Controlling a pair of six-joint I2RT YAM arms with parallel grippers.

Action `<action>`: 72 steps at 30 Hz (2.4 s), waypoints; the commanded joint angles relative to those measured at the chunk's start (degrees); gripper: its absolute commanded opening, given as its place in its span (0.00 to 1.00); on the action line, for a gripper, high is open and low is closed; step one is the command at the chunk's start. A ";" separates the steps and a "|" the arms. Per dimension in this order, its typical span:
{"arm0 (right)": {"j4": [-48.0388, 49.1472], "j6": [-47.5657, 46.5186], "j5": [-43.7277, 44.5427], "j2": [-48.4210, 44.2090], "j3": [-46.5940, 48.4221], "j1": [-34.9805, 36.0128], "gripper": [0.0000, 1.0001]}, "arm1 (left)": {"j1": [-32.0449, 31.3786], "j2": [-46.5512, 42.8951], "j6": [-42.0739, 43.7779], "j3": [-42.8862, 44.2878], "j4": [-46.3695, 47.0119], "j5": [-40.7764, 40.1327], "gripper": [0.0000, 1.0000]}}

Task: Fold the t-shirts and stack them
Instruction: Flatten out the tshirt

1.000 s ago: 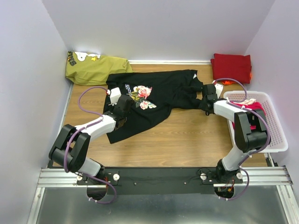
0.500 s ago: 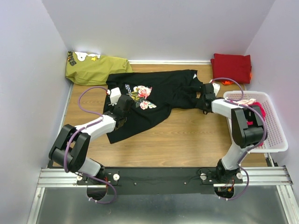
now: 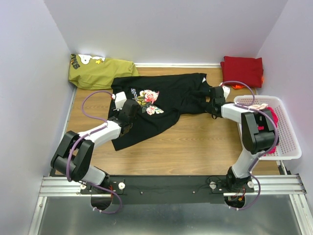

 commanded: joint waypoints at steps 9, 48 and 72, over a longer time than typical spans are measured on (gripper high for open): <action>-7.94 0.60 4.88 -10.08 -5.23 -0.41 0.01 | -0.86 -9.77 -13.17 -4.79 -10.61 0.74 0.65; -7.15 0.52 -0.22 -10.44 -5.76 -0.33 0.01 | -14.40 -5.92 -57.31 1.09 -58.78 -11.47 0.57; -7.33 -0.45 3.56 -14.04 -6.99 -0.33 0.01 | -8.60 -4.52 -40.44 -2.24 -39.63 0.99 0.60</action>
